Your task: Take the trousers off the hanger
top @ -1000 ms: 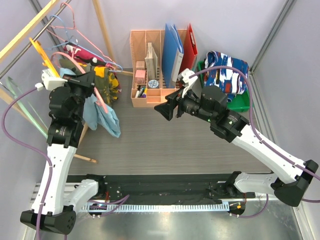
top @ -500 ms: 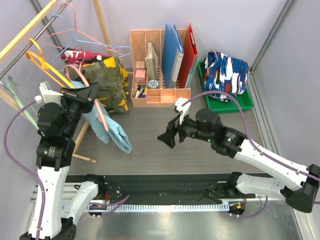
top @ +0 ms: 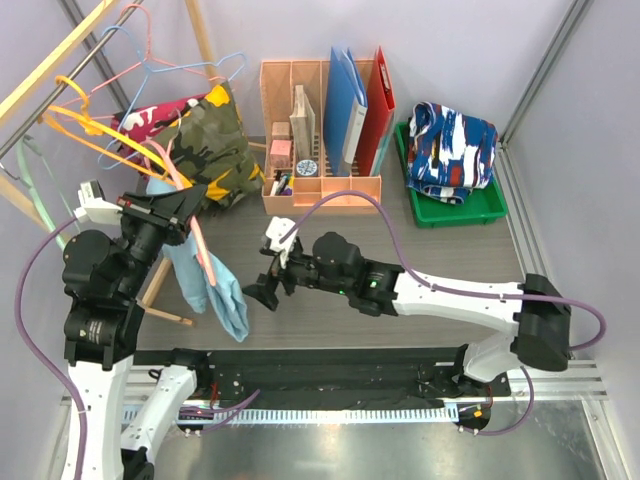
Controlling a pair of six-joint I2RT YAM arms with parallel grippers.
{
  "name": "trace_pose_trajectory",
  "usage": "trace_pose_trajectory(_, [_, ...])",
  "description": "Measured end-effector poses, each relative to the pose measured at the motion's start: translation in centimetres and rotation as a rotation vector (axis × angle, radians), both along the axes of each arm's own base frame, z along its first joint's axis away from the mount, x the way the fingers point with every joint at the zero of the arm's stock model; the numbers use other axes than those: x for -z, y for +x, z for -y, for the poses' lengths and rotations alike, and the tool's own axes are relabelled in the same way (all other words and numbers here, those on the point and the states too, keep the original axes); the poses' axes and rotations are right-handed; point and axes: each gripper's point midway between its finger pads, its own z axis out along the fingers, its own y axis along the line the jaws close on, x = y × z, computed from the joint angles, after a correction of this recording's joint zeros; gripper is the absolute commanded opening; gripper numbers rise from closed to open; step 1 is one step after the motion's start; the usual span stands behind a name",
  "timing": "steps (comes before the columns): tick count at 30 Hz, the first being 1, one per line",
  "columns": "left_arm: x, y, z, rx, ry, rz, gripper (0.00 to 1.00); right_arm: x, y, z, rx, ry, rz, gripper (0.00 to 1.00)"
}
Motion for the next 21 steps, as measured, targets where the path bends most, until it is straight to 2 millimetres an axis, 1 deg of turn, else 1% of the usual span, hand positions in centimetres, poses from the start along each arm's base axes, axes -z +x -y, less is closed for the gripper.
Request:
trace_pose_trajectory(2, [0.1, -0.2, 0.3, 0.018, -0.008, -0.004, 0.00, -1.7, 0.2, -1.6, -0.008, 0.058, 0.023, 0.99])
trace_pose_trajectory(4, [0.1, -0.4, 0.5, 0.032, -0.017, -0.006, 0.00, -3.6, 0.3, -2.6, -0.014, 0.112, 0.044, 0.99])
trace_pose_trajectory(7, [0.0, -0.6, 0.8, 0.048, -0.025, -0.007, 0.00, -6.3, 0.3, -3.5, -0.023, 0.186, 0.072, 0.99])
trace_pose_trajectory(9, [0.0, -0.7, 1.1, 0.064, -0.027, -0.009, 0.00, -7.2, 0.3, -3.7, -0.029, 0.211, 0.082, 0.99])
trace_pose_trajectory(11, [0.1, -0.9, 1.4, 0.080, -0.027, -0.011, 0.00, -7.6, 0.2, -3.8, -0.028, 0.223, 0.081, 0.99])
trace_pose_trajectory(14, [0.2, -0.9, 1.8, 0.105, -0.025, -0.017, 0.00, -7.4, 0.0, -3.9, -0.029, 0.215, 0.074, 0.99])
trace_pose_trajectory(17, [0.4, -0.9, 2.2, 0.124, -0.022, -0.024, 0.00, -7.1, -1.1, -3.7, -0.071, 0.199, 0.057, 0.99])
trace_pose_trajectory(21, [0.4, -0.9, 2.4, 0.132, -0.022, -0.028, 0.00, -7.3, -2.9, -3.7, -0.126, 0.196, 0.036, 0.99])
